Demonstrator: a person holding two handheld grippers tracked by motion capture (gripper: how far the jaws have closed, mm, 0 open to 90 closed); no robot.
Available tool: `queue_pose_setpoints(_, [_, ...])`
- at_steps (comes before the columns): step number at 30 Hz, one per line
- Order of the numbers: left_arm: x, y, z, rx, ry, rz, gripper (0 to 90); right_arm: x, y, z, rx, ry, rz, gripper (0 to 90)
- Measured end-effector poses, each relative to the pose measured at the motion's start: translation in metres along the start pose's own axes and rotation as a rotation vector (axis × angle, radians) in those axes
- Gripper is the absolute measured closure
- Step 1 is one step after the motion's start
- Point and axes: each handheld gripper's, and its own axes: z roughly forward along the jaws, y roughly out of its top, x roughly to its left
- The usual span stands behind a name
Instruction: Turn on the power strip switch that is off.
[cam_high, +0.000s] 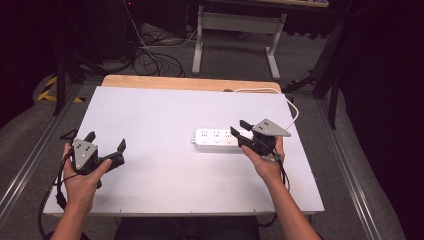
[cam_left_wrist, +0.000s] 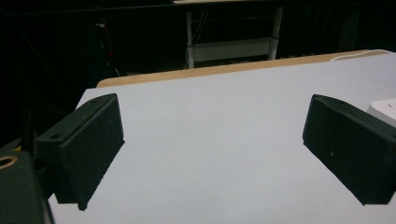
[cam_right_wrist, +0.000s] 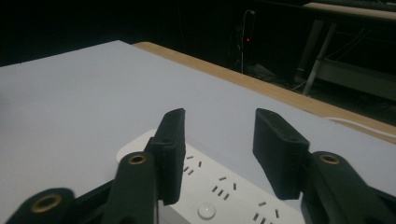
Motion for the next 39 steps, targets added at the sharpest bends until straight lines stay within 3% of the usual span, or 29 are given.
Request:
queue_pose_setpoints(1, [0.0,0.0,0.0,0.0,0.001,0.0,5.9,-0.001,0.0,0.0,-0.022,-0.003,0.001,41.9])
queue_pose_setpoints(2, [0.0,0.0,0.0,-0.001,-0.001,-0.001,5.9,-0.001,0.0,0.0,-0.022,-0.003,0.001,41.9])
queue_pose_setpoints(4, [0.0,0.0,-0.001,-0.001,-0.002,0.001,5.8,-0.002,0.0,0.001,-0.022,-0.027,0.005,31.8])
queue_pose_setpoints(8, [0.0,0.0,-0.001,-0.001,-0.002,-0.003,5.8,-0.004,-0.001,0.001,-0.017,-0.029,0.025,25.9])
queue_pose_setpoints(14, [0.0,0.0,0.0,-0.003,0.001,-0.006,5.8,-0.004,0.0,-0.001,-0.037,-0.024,0.013,21.7])
queue_pose_setpoints(20, [0.001,0.0,-0.001,-0.005,0.0,-0.008,5.8,-0.007,0.0,-0.007,-0.059,-0.022,0.029,8.7])
queue_pose_setpoints(28, [0.001,0.001,-0.001,-0.004,-0.001,-0.008,5.7,-0.018,-0.007,-0.023,-0.087,-0.028,0.037,3.7])
queue_pose_setpoints(39, [0.002,0.002,-0.002,-0.017,0.01,-0.018,5.3,-0.038,-0.025,-0.049,-0.098,-0.081,0.076,3.7])
